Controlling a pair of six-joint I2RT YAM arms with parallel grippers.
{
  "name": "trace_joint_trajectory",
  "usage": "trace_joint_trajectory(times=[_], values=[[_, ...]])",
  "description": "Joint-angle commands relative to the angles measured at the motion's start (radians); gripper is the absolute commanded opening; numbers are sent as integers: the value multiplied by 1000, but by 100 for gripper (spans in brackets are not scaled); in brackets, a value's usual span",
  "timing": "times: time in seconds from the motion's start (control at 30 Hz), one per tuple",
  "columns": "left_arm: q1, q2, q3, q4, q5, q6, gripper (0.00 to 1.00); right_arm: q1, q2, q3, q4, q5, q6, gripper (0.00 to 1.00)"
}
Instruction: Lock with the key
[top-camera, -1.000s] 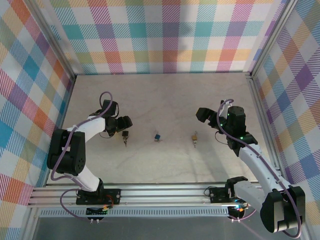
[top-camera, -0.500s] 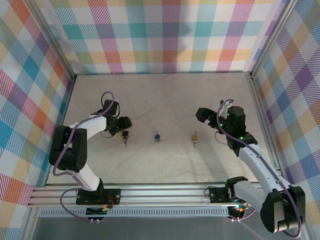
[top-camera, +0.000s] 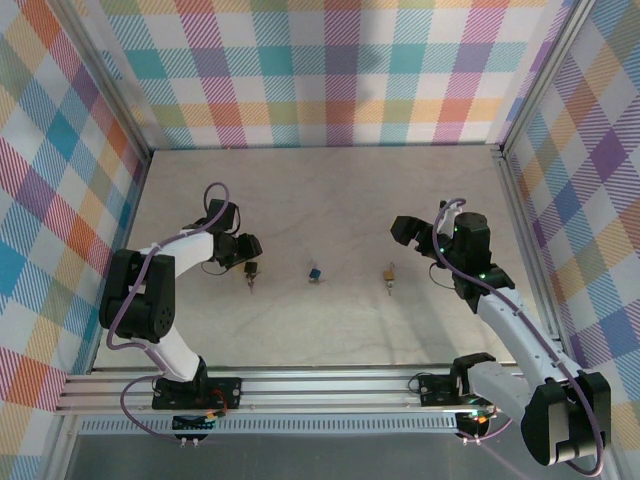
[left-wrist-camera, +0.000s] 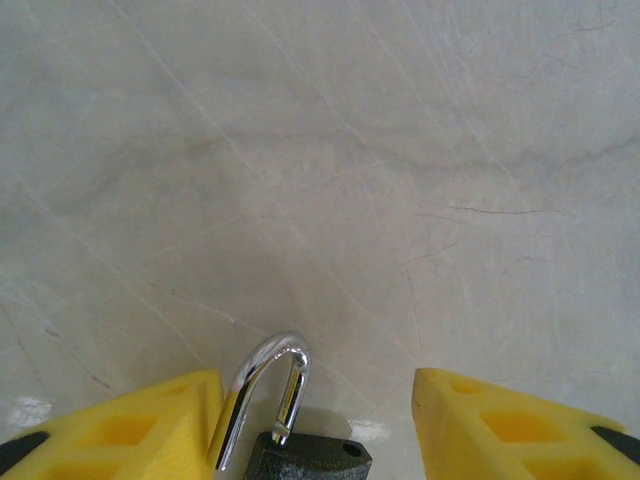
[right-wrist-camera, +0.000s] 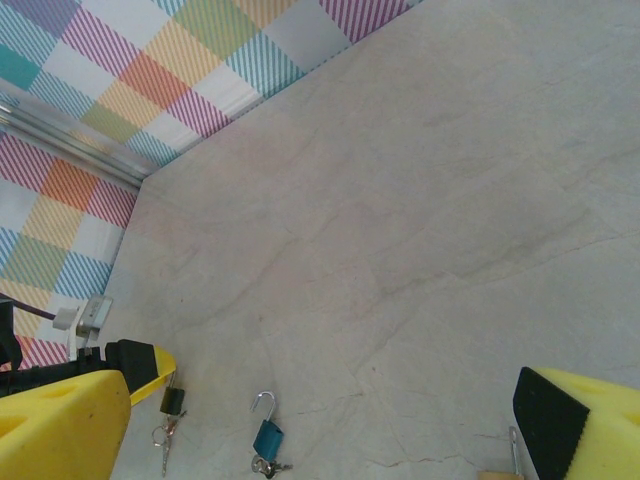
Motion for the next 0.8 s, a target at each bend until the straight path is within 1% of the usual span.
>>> trace_joint_trajectory(times=[0.0,0.43,0.77], values=[[-5,8,21,5,8,12,49,8,-21,0,19,-21,5,99],[-5,3,18,3,7,17,32,12,-19,0,21,-25,3,99],[-6,4,18,0,5,20,23,17,-19,0,20,-28,3,99]])
